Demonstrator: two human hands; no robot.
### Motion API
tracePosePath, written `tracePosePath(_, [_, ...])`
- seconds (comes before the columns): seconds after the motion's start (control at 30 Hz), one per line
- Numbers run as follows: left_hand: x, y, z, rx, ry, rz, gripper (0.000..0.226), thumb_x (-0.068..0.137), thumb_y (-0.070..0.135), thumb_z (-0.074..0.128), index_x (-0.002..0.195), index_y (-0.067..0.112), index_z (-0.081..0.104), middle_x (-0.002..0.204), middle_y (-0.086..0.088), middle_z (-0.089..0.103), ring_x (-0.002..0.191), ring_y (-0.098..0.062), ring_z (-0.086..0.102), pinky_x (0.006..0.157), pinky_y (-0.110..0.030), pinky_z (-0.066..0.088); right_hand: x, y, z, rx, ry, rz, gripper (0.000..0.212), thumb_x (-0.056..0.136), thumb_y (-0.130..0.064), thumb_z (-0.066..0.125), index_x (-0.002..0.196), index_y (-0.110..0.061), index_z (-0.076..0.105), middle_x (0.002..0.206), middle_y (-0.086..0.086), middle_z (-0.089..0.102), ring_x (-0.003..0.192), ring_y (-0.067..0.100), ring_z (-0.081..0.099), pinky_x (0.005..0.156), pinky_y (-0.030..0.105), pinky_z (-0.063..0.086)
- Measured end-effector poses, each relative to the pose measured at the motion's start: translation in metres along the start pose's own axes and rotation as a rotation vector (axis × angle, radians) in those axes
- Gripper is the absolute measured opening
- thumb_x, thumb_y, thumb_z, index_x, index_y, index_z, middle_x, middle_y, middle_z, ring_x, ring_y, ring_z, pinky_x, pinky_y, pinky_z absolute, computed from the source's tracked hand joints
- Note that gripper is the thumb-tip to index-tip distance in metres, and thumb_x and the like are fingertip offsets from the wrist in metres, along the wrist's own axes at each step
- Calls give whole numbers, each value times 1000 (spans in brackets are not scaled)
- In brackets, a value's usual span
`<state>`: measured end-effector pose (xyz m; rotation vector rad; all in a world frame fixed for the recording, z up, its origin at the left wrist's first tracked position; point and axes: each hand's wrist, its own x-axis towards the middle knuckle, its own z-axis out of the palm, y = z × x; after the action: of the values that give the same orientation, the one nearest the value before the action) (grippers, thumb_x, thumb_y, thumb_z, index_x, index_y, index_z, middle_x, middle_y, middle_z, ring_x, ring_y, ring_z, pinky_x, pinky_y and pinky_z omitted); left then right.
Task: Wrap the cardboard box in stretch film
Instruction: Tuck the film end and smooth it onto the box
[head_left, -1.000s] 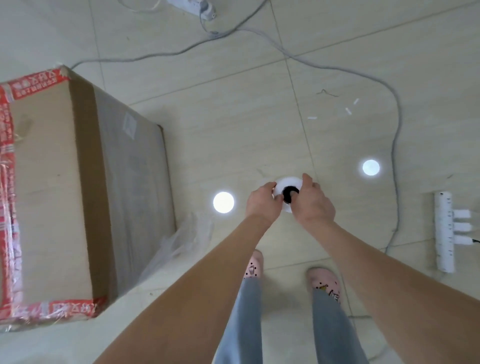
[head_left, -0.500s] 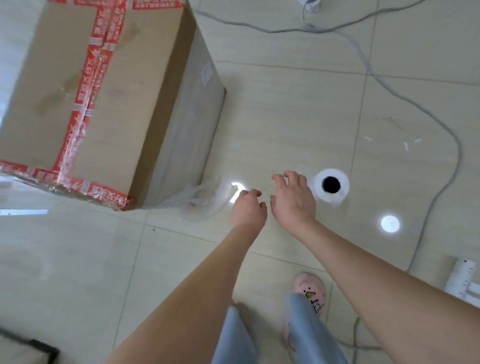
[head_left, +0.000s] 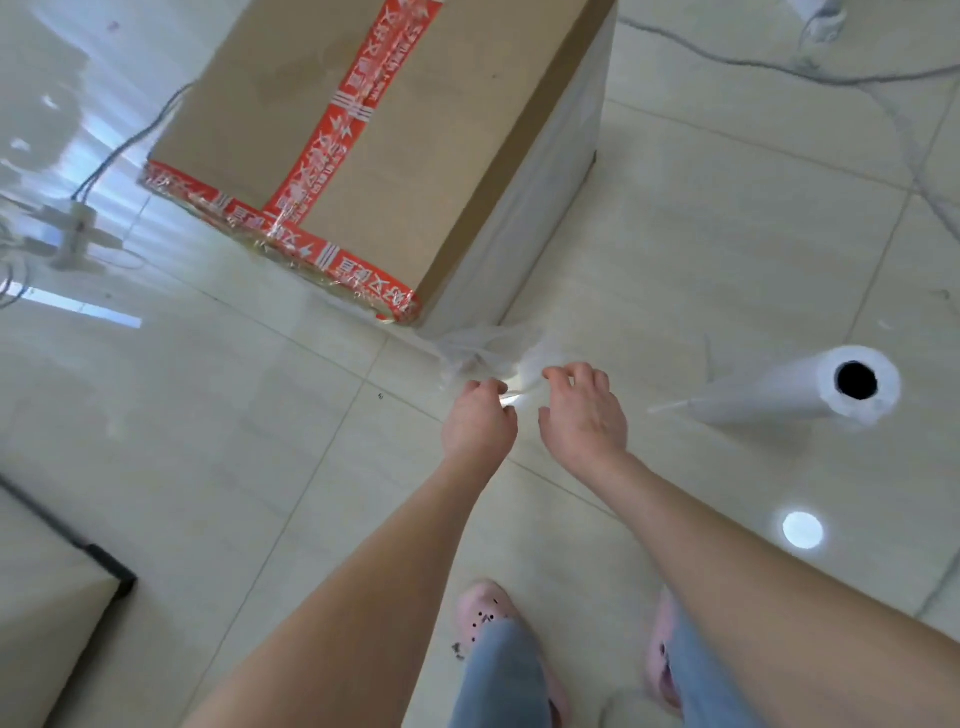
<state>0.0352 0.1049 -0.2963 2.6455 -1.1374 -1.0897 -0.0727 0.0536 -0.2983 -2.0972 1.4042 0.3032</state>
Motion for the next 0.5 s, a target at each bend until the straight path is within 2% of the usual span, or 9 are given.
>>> tracePosePath(0.27, [34,-36,36,-195,186,-150,27,94,16,46,119,15,59,122,-2,55,103,-22,59,84,-33,48,43,-14,47,-58,-37,-189,41,96,-21,47,136,-19,41,138,4,38,129,24,33,95,31,37])
tracePosePath(0.4, [71,-52,64,-312,276,-251,23,94,16,44,113,15,57,115,-1,58,100,-21,57,75,-29,42,79,-2,79,-79,6,-219,36,97,-23,44,133,-20,43,133,5,40,125,24,35,90,31,38])
tracePosePath(0.5, [100,-63,74,-450,410,-310,22,94,15,41,111,17,54,112,2,60,94,-19,56,73,-29,41,106,3,104,-80,63,-264,36,96,-26,46,131,-19,45,131,6,43,122,25,37,89,34,40])
